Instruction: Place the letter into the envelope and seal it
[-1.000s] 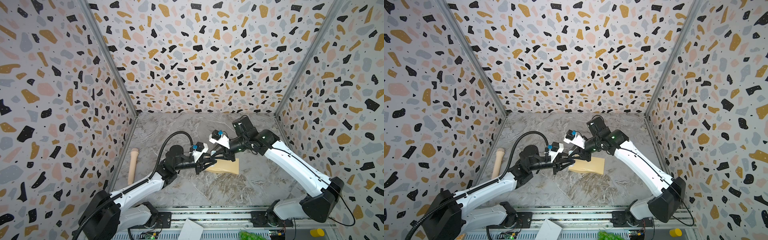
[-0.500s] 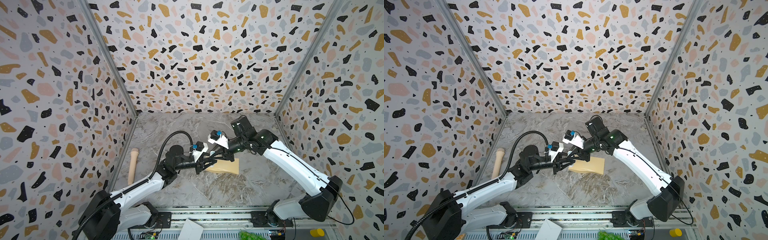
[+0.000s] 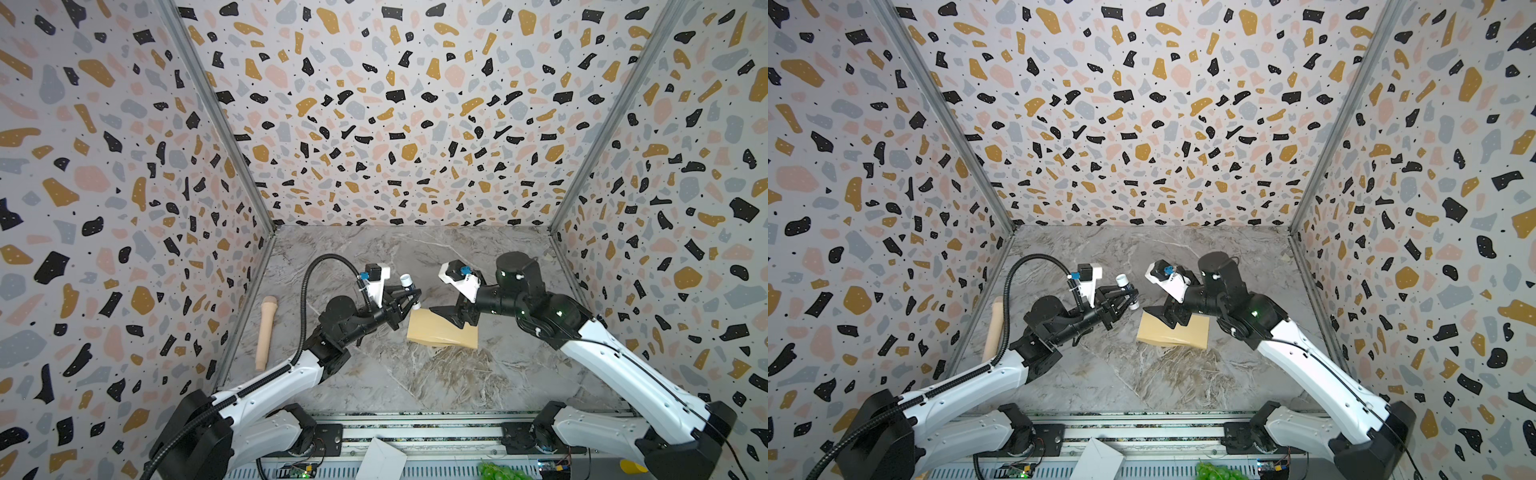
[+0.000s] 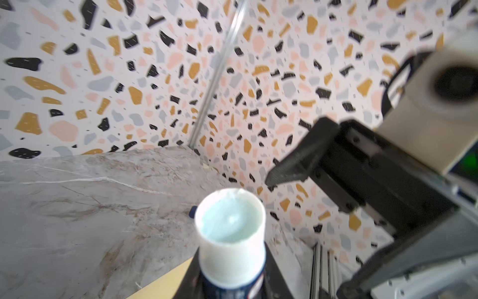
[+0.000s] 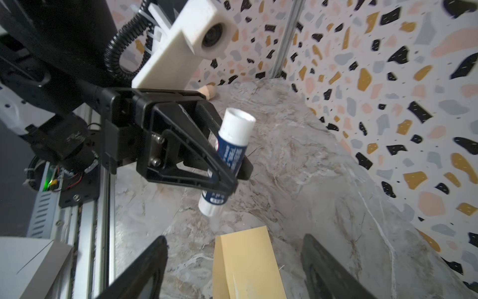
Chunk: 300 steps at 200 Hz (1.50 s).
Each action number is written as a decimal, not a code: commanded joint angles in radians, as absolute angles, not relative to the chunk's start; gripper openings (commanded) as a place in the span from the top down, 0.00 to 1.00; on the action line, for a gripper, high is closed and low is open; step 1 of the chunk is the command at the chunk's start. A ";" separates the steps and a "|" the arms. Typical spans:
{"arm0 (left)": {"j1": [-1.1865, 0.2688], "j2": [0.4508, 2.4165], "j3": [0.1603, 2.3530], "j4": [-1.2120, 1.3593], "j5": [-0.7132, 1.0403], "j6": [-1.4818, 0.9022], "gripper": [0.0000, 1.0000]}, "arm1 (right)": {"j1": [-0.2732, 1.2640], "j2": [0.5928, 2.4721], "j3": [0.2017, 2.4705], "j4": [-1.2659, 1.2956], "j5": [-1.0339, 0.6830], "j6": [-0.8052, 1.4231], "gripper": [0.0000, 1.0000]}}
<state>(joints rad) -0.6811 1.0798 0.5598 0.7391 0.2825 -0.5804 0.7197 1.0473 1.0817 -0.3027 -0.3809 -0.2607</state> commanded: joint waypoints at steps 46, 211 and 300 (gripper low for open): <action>-0.752 1.069 0.592 0.777 -0.007 -1.004 1.00 | 0.851 0.948 0.722 0.391 -0.090 -0.183 0.26; -0.782 1.088 0.584 0.832 -0.041 -1.174 1.00 | 1.001 1.113 0.671 0.629 0.138 -0.242 0.52; -0.782 1.087 0.574 0.848 -0.035 -1.187 1.00 | 1.002 1.152 0.696 0.644 0.142 -0.220 0.61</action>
